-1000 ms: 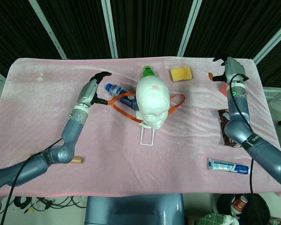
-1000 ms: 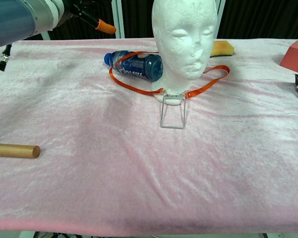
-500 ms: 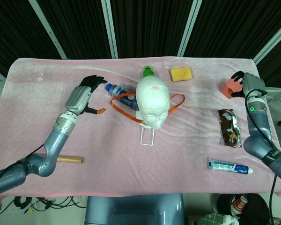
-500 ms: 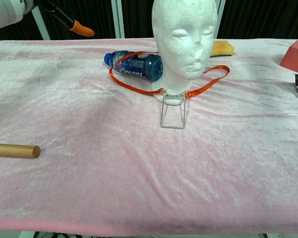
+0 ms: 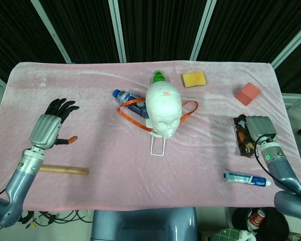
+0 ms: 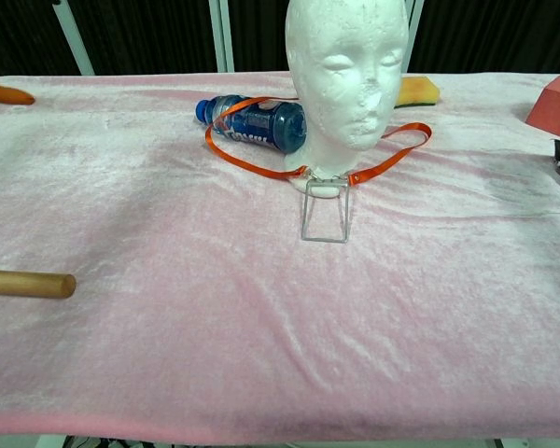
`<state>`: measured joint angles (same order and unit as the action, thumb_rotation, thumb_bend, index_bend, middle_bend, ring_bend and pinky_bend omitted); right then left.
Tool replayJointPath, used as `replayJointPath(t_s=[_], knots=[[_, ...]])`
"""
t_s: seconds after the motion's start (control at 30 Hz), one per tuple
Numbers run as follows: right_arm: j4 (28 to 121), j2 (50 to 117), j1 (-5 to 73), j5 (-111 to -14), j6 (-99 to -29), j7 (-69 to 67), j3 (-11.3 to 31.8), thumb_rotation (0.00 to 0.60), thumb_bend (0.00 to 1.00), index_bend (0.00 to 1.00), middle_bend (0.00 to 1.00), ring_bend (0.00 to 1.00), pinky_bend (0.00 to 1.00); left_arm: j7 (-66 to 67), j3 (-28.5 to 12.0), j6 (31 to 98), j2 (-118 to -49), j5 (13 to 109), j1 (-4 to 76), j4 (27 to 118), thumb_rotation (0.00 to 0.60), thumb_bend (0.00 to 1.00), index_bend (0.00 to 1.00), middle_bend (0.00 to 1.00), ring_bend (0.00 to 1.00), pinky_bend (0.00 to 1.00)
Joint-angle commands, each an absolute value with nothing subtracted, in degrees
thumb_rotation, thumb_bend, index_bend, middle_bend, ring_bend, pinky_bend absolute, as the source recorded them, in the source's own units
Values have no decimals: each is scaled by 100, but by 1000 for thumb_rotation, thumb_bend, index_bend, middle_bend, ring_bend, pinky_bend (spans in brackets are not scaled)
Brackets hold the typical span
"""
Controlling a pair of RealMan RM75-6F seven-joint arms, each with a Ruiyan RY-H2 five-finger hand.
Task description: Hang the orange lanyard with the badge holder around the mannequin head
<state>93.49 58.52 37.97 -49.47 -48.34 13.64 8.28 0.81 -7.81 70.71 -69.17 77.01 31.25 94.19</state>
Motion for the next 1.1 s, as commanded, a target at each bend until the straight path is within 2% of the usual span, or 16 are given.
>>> replayJointPath(t_s=[0.03,0.27,0.43,0.63,1.1], knots=[[10116,5652,3454,-5272,-5028,1002,668,600,519,365,866,855,925,-122,-451,7513,-6685,7959,2667,9695,600,147,193,123,0,23],[10726,5819,3448,-5558,-4876,1139,450,600,655,366,942,911,961,-378,-53,8340,-6733,8241,1900,9445,600,147,194,123,0,18],[10950,6230,3529,-5604,-4946,1428,372,600,670,363,952,918,968,-405,119,8652,-6900,8283,1526,9161,600,147,194,123,0,18],[10945,6875,3802,-5463,-5073,2047,369,600,672,298,952,918,968,-452,221,8530,-6953,8131,1330,9010,600,150,195,121,0,7],[10678,8224,4540,-4114,-5639,3065,870,600,712,256,952,922,972,-356,47,8402,-6878,8029,1255,8998,600,151,195,121,0,5]])
